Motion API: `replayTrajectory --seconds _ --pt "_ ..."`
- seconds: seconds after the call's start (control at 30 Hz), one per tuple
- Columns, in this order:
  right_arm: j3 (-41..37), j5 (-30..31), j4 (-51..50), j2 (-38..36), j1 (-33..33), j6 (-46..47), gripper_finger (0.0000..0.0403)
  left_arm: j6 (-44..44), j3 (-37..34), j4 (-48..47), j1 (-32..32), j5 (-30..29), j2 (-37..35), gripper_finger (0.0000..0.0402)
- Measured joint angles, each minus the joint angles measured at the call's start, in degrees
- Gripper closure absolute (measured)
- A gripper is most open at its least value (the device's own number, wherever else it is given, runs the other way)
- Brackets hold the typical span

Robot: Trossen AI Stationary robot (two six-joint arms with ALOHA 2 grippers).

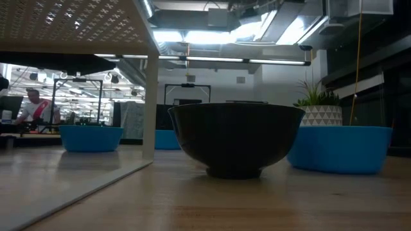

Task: Pick & Place Mini bowls
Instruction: Put the blue bowl on the shelf

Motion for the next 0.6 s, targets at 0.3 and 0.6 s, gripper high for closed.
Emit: replayTrajectory --seconds 0.3,0.6 --pt "11.1 0.0 -5.2 8.8 2.0 -0.1 0.0395 0.0 0.0 0.0 0.0 0.0 0.0 0.0304" --pt "28.5 0.0 -17.2 19.8 2.2 -0.2 0.0395 0.0 0.0 0.0 0.0 0.0 0.0 0.0304"
